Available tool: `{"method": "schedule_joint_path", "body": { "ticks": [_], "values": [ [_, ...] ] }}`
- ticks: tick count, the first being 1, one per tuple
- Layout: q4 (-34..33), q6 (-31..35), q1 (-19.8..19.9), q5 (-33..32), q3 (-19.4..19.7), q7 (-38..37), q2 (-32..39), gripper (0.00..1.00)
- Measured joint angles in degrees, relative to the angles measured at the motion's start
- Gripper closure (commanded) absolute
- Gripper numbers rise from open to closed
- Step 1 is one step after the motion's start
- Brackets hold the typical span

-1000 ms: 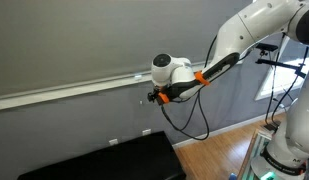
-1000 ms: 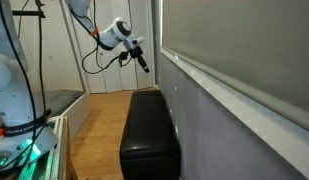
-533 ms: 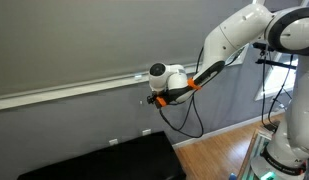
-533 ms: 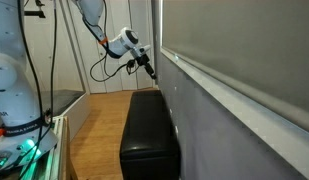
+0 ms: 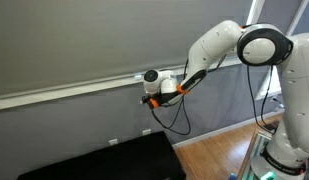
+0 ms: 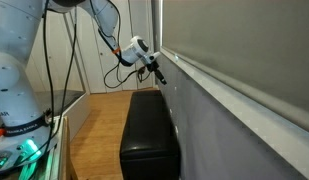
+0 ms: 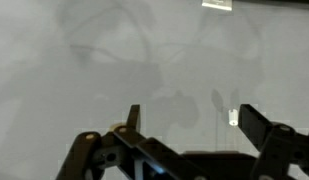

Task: Uncover the window blind

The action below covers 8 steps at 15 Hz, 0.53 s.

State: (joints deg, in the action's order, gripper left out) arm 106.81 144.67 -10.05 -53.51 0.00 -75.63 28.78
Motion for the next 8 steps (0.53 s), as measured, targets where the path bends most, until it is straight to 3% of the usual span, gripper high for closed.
{"method": "schedule_joint_path", "body": {
  "ticks": [8],
  "values": [
    [-11.6,2.3,-3.6,0.0,3.7,-3.9,9.8,0.0]
  ]
}}
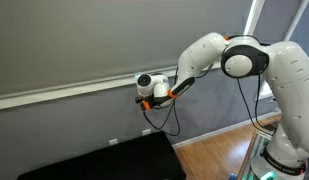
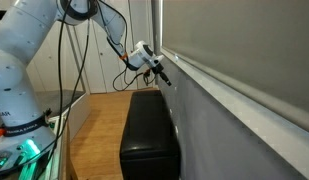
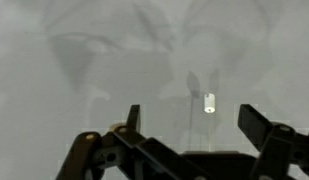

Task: Uncover the window blind

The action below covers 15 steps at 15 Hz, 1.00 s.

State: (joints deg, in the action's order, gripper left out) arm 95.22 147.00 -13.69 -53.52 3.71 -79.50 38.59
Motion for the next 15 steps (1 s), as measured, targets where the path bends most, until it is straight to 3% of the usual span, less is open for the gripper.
{"method": "schedule_joint_path", "body": {
  "ticks": [6,7,8,10,15],
  "values": [
    [-6.7,4.6,-1.0,0.0,2.8,-3.1,6.5,0.0],
    [-7.7,5.4,-1.0,0.0,3.3,-3.8,7.6,0.04],
    [-8.8,6.1,-1.0,0.0,3.7,-4.4,8.7,0.26],
    [-10.8,7.0,-1.1,0.2,4.2,-5.5,10.6,0.31],
    [-13.7,7.1,-1.7,1.4,4.5,-6.4,13.3,0.67]
  ]
}}
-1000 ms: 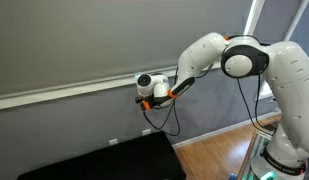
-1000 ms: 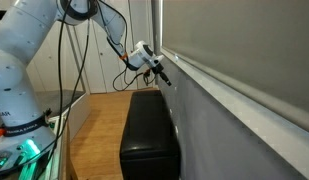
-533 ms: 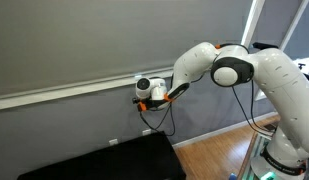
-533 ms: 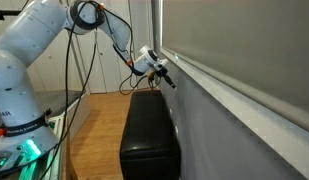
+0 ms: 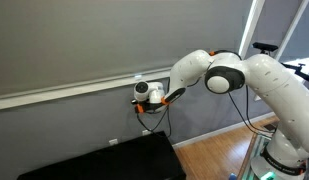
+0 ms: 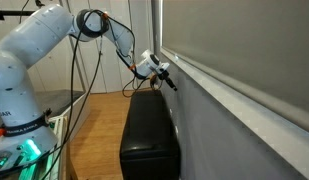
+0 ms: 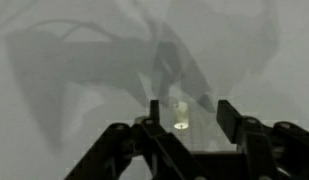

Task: Uncover the window blind

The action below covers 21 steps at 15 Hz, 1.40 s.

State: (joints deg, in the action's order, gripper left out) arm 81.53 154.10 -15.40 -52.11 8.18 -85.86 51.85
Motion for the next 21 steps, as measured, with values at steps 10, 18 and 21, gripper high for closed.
{"method": "schedule_joint_path", "body": {
  "ticks": [10,18,21],
  "values": [
    [-0.2,-0.4,-1.7,0.3,1.1,-0.1,0.1,0.96],
    [0.0,-7.5,-1.7,7.7,-1.6,7.2,-0.8,0.96],
    [-0.1,-10.2,-1.6,12.0,-2.3,11.5,-1.1,0.96]
  ]
}}
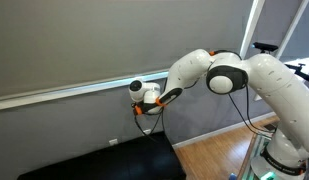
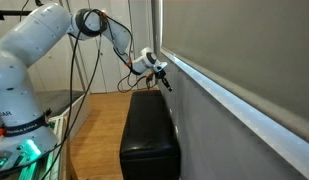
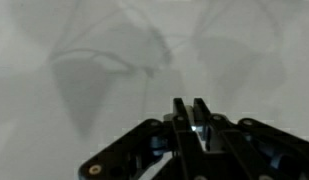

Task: Uncover the window blind

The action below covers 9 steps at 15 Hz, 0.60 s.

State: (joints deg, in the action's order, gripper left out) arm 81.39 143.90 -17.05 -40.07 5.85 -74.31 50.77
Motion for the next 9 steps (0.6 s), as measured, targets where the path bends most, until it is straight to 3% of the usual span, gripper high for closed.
{"method": "schedule_joint_path", "body": {
  "ticks": [9],
  "values": [
    [-0.3,-7.6,-0.7,10.2,-0.9,8.9,1.1,0.96]
  ]
}}
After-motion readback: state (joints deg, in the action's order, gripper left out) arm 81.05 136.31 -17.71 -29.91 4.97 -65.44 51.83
